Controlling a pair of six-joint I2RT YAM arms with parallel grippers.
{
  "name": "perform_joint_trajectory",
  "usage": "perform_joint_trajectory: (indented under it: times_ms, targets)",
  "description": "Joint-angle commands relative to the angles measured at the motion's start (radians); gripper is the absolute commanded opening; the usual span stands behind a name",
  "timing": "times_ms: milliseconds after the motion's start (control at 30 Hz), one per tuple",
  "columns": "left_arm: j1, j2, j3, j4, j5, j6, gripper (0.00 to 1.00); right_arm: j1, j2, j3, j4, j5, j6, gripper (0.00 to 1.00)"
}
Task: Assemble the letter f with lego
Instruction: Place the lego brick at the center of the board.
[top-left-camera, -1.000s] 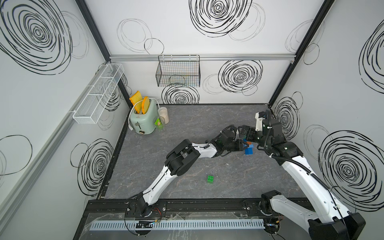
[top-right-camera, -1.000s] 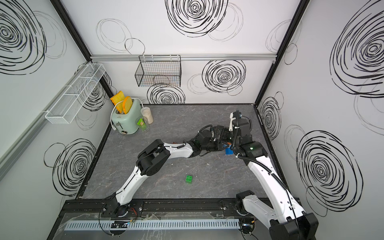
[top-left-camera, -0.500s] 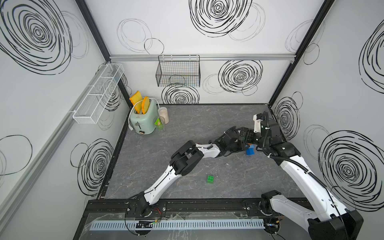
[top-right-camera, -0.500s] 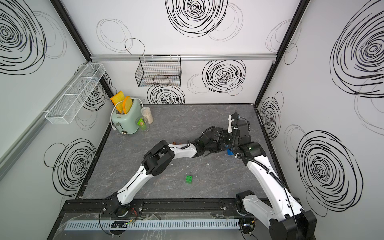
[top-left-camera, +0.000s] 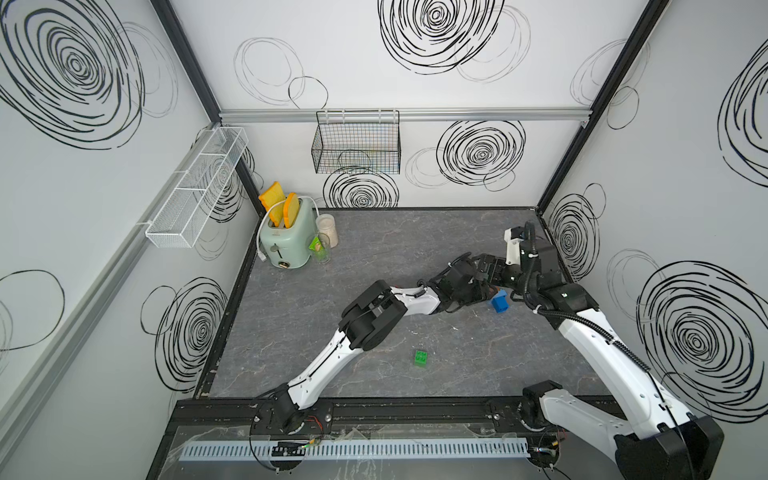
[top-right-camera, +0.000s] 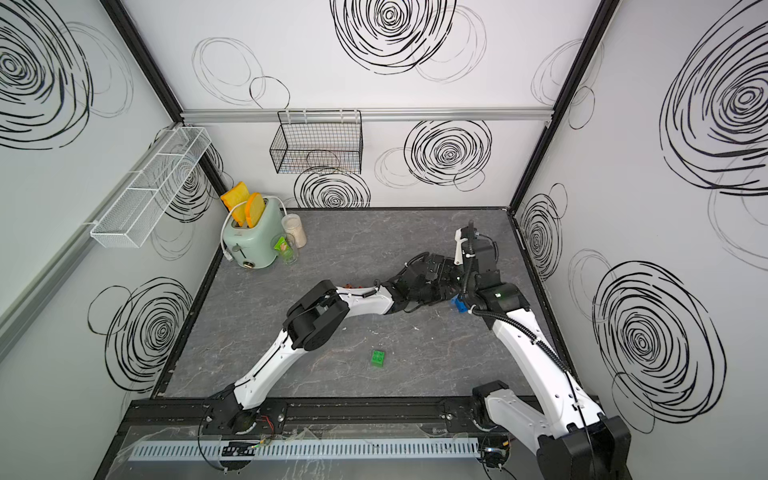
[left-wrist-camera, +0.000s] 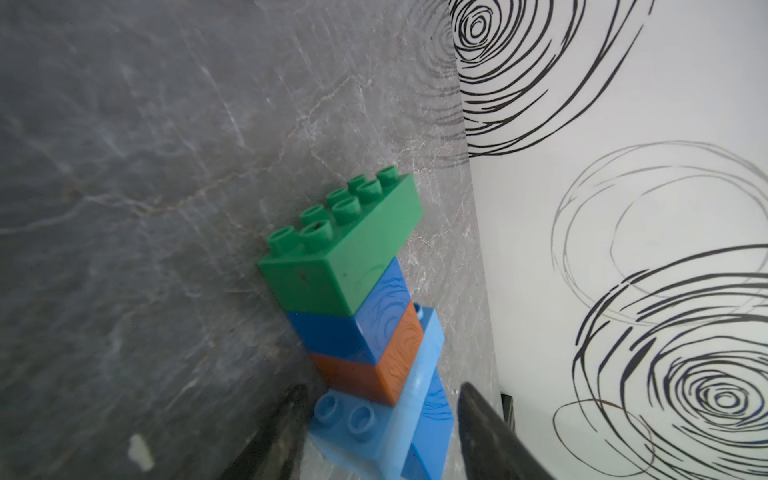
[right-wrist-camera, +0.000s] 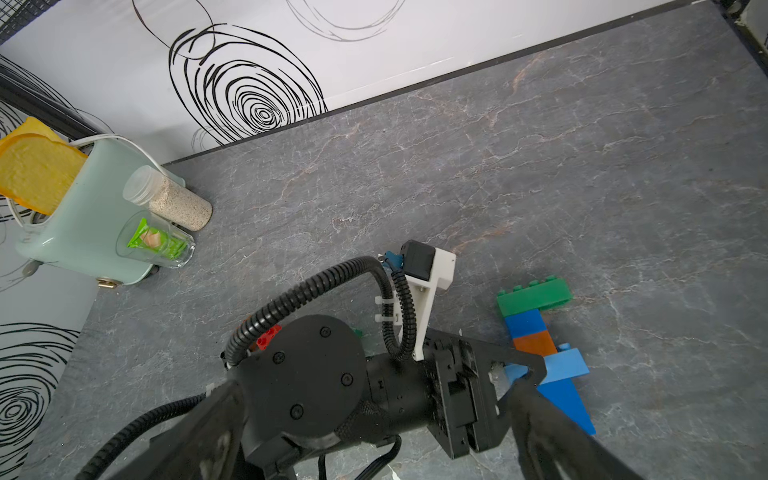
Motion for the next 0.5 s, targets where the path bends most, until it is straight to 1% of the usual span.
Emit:
perform_joint_trajectory:
  times_ms: [0,100,167,267,300,400,467]
  targets:
    - [0.018,-0.077,-0.02,-0.038,-0.047,0.081,0.66,-0.003,0.009,-0.008,0.02,0.0,-0.002,0.99]
    - [0.033,-0.183,-0.094,-0.058,-0.079,0.139,0.72,-0.003,0.015,-0.01,0.025,0.005,0.002,0.99]
    - [0.045,-0.285,-0.193,-0.078,-0.125,0.178,0.76,-0.004,0.015,-0.015,0.033,0.017,0.009,0.99]
    - [0.072,-0.478,-0.397,-0.09,-0.181,0.215,0.81,-0.004,0.015,-0.03,0.059,0.018,0.02,0.99]
    - [0.085,-0.547,-0.456,-0.126,-0.19,0.227,0.82,-0.004,0.018,-0.037,0.072,0.012,0.027,0.99]
    - [0.12,-0.734,-0.57,-0.29,-0.214,0.303,0.85,0.0,0.043,-0.056,0.108,-0.016,0.044,0.99]
    - [0.119,-0.855,-0.659,-0.366,-0.255,0.355,0.86,0.008,0.073,-0.062,0.117,-0.035,0.044,0.99]
